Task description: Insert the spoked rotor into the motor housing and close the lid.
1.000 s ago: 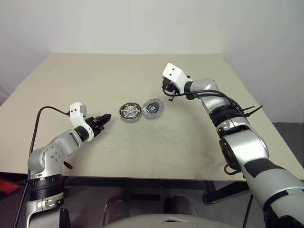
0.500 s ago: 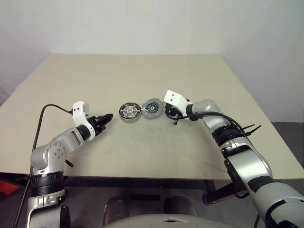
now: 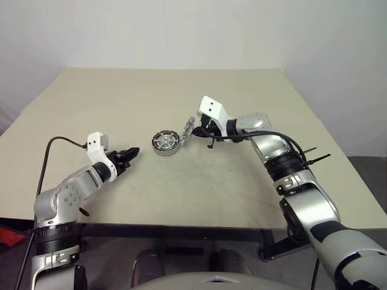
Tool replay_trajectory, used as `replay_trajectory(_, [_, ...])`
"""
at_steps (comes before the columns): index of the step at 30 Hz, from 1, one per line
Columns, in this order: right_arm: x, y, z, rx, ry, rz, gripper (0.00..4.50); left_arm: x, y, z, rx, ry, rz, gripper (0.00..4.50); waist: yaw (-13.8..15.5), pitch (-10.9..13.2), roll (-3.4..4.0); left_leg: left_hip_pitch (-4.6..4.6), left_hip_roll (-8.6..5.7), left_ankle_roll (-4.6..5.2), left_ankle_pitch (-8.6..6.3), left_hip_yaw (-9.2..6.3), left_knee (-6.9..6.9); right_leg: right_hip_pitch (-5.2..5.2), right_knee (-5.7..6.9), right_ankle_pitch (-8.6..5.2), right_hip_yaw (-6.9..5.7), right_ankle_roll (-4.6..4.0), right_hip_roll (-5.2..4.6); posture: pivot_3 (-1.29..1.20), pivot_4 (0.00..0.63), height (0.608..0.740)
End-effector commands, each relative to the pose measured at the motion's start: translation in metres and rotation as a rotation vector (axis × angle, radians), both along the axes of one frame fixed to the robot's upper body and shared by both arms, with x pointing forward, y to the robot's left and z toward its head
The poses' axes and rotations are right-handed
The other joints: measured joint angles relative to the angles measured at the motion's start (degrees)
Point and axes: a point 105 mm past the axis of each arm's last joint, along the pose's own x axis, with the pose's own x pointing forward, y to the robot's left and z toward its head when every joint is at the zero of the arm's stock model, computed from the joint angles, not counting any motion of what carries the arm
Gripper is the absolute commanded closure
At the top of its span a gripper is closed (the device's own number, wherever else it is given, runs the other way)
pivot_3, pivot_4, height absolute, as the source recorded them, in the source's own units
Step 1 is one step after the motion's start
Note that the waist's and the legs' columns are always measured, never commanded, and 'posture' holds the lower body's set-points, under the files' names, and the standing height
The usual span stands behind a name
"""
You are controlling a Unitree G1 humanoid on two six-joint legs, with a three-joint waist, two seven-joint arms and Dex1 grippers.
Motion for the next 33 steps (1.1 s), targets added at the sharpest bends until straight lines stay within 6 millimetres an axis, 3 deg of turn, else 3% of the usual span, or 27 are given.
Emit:
replay_trajectory(1, [0.001,0.017,0.026,0.059,-0.071,0.029,4.45,0.003,0.005,0.017,0.023,-0.064,0.015,2.52,-0.1,0.0,0.0,0.0,0.0,0.0,0.0,0.0,0.0,0.0,0.0,0.0,0.0,0.0,0.0,0.0,0.0,0.74])
replay_trajectory(8, [0.002,0.042,0.008,0.064,-0.055,0.027,4.45,0.003,0.005,0.016,0.025,-0.064,0.019,2.52,-0.2,0.0,0.0,0.0,0.0,-0.01,0.0,0.0,-0.01,0.0,-0.01,0.0,0.0,0.0,0.0,0.0,0.0,0.74])
replay_trajectory(16, [0.008,0.051,-0.015,0.046,-0.033,-0.007,4.45,0.0,0.003,0.015,0.026,-0.06,0.02,2.52,-0.2,0.0,0.0,0.02,0.01,-0.02,0.01,0.0,-0.01,0.0,0.0,0.0,0.0,0.0,0.0,0.0,0.0,0.74])
replay_trajectory(33, [-0.012,0.075,-0.061,0.077,0.04,0.004,4.45,0.001,0.005,0.017,0.033,-0.066,0.031,2.52,-0.3,0.0,0.0,0.07,0.01,-0.02,0.01,-0.01,-0.02,0.09,-0.01,0.0,-0.01,0.0,0.0,0.0,0.0,0.74])
